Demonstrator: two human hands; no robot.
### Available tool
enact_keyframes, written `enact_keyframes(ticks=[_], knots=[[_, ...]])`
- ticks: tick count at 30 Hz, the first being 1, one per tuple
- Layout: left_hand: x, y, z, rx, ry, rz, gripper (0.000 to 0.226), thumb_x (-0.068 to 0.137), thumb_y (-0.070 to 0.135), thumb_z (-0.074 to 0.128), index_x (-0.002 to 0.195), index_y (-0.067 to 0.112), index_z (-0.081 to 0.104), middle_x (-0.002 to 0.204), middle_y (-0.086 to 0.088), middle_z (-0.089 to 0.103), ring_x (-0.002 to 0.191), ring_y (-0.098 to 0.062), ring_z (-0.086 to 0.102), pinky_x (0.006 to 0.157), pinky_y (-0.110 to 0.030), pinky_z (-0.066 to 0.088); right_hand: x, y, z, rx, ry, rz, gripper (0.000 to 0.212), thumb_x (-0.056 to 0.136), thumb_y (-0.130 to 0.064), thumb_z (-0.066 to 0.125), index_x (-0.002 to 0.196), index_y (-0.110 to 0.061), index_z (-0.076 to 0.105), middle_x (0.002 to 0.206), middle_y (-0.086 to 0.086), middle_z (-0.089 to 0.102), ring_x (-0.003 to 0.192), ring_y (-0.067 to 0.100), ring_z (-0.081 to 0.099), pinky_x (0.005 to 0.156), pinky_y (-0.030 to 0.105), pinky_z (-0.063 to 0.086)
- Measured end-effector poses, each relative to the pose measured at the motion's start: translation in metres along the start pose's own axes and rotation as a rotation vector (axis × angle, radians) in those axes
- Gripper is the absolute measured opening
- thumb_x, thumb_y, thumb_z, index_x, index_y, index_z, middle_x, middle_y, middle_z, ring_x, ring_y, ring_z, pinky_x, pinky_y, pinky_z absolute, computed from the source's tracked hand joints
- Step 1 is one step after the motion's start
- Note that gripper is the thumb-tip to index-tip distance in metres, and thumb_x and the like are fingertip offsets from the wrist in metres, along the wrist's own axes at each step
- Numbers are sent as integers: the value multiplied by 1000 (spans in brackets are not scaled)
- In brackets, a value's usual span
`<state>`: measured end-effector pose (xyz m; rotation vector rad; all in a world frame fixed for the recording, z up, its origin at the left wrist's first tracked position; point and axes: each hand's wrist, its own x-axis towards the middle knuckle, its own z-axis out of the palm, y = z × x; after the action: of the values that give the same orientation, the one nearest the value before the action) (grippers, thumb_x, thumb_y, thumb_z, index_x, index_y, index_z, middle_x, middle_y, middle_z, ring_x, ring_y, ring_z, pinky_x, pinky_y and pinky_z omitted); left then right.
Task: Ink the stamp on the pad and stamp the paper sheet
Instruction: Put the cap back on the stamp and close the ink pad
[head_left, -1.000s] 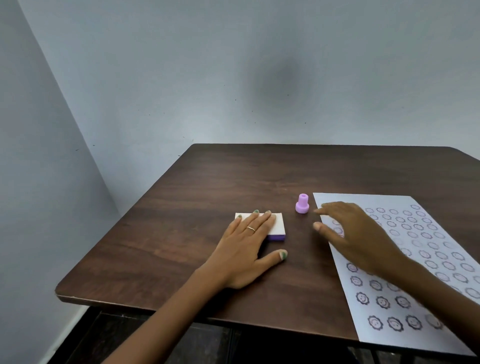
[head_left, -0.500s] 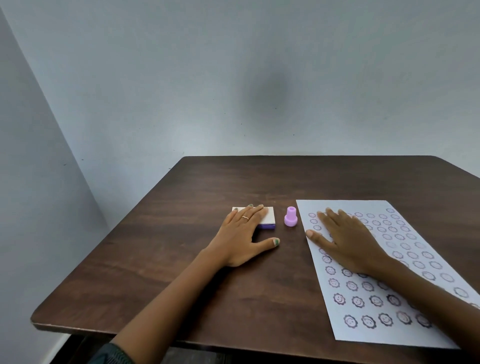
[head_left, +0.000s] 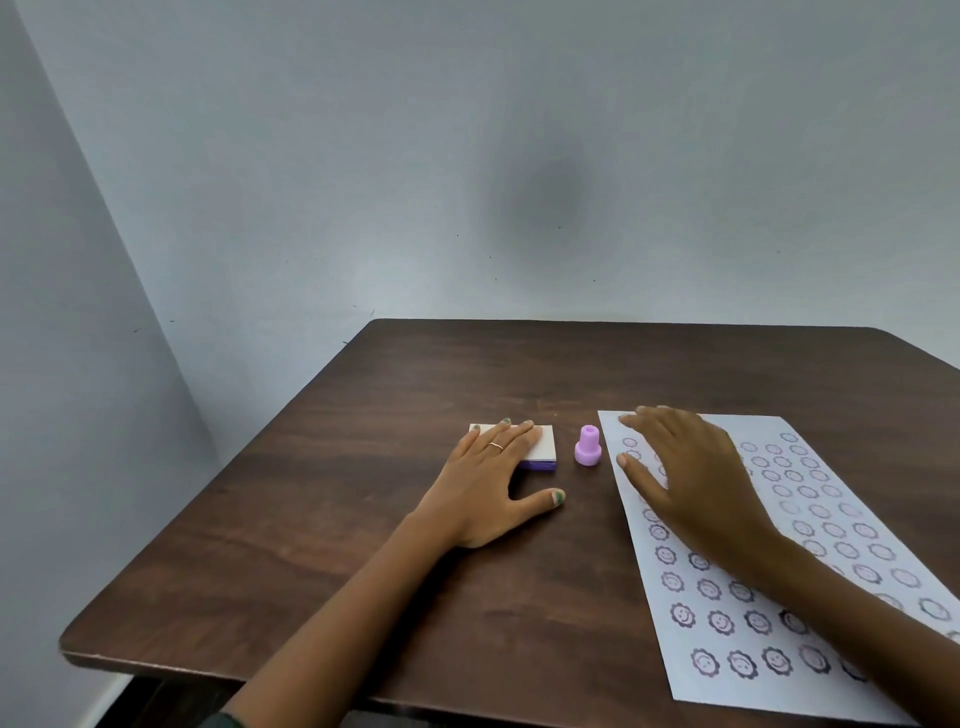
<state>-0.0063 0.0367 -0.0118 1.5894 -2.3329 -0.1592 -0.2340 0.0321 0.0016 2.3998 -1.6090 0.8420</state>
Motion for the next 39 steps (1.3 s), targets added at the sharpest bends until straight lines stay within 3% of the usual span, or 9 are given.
enact_keyframes(ticks=[3, 5, 10, 14, 26, 35, 39], knots=[[0, 0, 0, -6, 12, 5, 77, 87, 63, 42, 150, 26, 16, 159, 10, 14, 147, -8, 4, 118, -31, -6, 5, -18, -3, 131, 57, -44, 30, 87, -33, 50, 113, -18, 57, 114, 1, 63, 102, 19, 58, 82, 24, 38], [-1, 0, 1, -4, 7, 7, 77, 87, 63, 41, 150, 27, 16, 159, 10, 14, 147, -8, 4, 118, -32, -6, 8, -26, 1, 193, 57, -46, 25, 90, -30, 51, 112, -19, 56, 113, -1, 62, 100, 16, 57, 77, 22, 36], [2, -1, 0, -7, -14, 14, 78, 87, 64, 40, 150, 25, 15, 160, 8, 13, 147, -9, 3, 118, -35, -9, 23, -28, 19, 230, 12, -58, 22, 84, -15, 58, 106, -15, 59, 109, 4, 62, 92, 21, 60, 76, 33, 49], [6, -1, -2, -18, -26, 19, 79, 87, 64, 42, 150, 25, 16, 160, 6, 14, 147, -9, 3, 118, -36, -10, 36, -24, 29, 254, 9, -38, 14, 82, -9, 60, 95, -12, 62, 100, 7, 63, 85, 23, 60, 74, 33, 47], [19, -3, 0, 11, -27, 25, 80, 86, 65, 41, 150, 25, 15, 160, 5, 14, 147, -11, 3, 117, -37, -11, 49, -16, 42, 289, 50, -63, 12, 83, -7, 57, 95, -9, 61, 98, 10, 62, 84, 24, 59, 74, 36, 50], [22, -7, 4, 100, -31, 57, 86, 78, 77, 17, 150, 31, 5, 160, 12, 5, 145, -2, -9, 116, -38, -20, 53, -5, 49, 409, 25, -95, 18, 83, -8, 51, 98, -15, 58, 100, 5, 57, 84, 18, 55, 71, 37, 49], [21, -6, 3, 68, -6, 67, 80, 84, 71, 27, 150, 31, 6, 159, 15, 6, 146, -1, -6, 117, -37, -14, 58, -3, 55, 439, -30, -20, 28, 80, -13, 50, 106, -20, 56, 105, 3, 60, 93, 22, 56, 77, 44, 48]])
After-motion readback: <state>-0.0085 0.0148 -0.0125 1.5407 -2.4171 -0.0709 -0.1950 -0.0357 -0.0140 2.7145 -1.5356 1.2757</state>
